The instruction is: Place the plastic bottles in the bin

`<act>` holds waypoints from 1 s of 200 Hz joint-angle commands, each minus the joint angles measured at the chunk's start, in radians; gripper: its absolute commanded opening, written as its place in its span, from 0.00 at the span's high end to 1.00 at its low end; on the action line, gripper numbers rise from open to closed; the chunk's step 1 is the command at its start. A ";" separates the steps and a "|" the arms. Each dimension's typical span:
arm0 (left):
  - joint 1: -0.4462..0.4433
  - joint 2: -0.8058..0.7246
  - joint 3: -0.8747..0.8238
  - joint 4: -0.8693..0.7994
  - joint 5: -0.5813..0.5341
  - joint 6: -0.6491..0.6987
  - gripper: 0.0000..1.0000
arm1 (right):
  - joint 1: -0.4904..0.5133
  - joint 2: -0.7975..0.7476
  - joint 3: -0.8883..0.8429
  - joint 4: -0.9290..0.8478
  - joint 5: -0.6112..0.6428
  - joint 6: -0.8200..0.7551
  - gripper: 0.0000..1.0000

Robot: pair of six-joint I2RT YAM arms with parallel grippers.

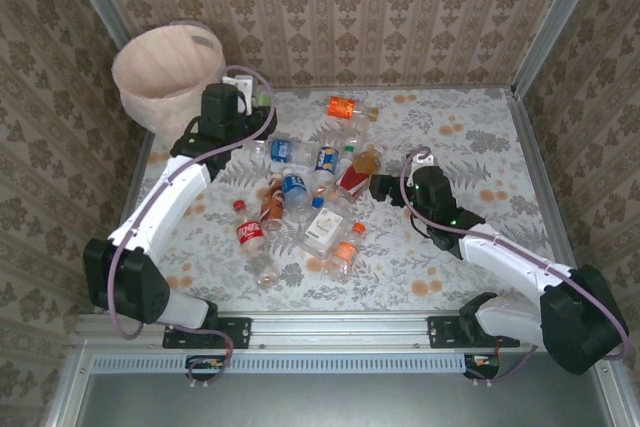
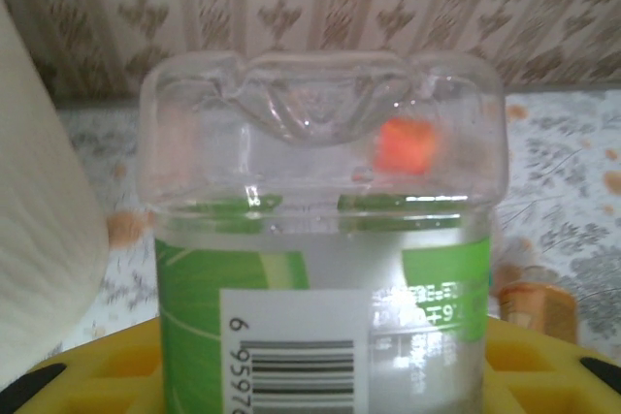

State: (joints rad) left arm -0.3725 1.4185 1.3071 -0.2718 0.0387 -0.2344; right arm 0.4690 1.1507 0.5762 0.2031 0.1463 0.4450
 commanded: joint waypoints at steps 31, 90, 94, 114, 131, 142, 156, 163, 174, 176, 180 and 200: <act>0.004 -0.021 0.158 0.070 -0.041 0.123 0.56 | -0.003 -0.052 -0.038 0.101 -0.070 -0.027 0.00; 0.038 0.063 0.358 0.052 -0.285 0.232 0.57 | -0.003 -0.091 -0.056 0.104 -0.073 -0.031 0.00; 0.038 0.071 0.371 0.047 -0.313 0.243 0.57 | -0.002 -0.094 -0.058 0.104 -0.076 -0.031 0.00; 0.038 0.112 0.424 0.024 -0.414 0.301 0.57 | -0.003 -0.110 -0.065 0.107 -0.083 -0.035 0.00; 0.059 0.144 0.445 0.029 -0.460 0.334 0.57 | -0.003 -0.122 -0.071 0.121 -0.112 -0.041 0.00; 0.083 0.164 0.459 0.031 -0.473 0.344 0.57 | -0.002 -0.130 -0.073 0.132 -0.144 -0.046 0.00; 0.117 0.189 0.478 0.031 -0.479 0.355 0.57 | -0.003 -0.138 -0.073 0.143 -0.189 -0.052 0.00; 0.135 0.201 0.488 0.032 -0.482 0.358 0.57 | -0.002 -0.141 -0.073 0.148 -0.203 -0.051 0.00; 0.159 0.220 0.503 0.031 -0.481 0.359 0.57 | -0.002 -0.144 -0.076 0.149 -0.218 -0.051 0.00; 0.164 0.223 0.506 0.032 -0.479 0.361 0.56 | -0.002 -0.145 -0.077 0.150 -0.218 -0.052 0.00; 0.170 0.230 0.510 0.033 -0.475 0.363 0.56 | -0.002 -0.146 -0.077 0.151 -0.220 -0.051 0.00; 0.218 0.261 0.532 0.041 -0.444 0.360 0.56 | -0.003 -0.149 -0.084 0.154 -0.216 -0.046 0.00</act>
State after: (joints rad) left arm -0.1997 1.6585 1.7786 -0.2459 -0.3992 0.0952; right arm 0.4690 1.0214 0.5137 0.3172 -0.0338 0.4141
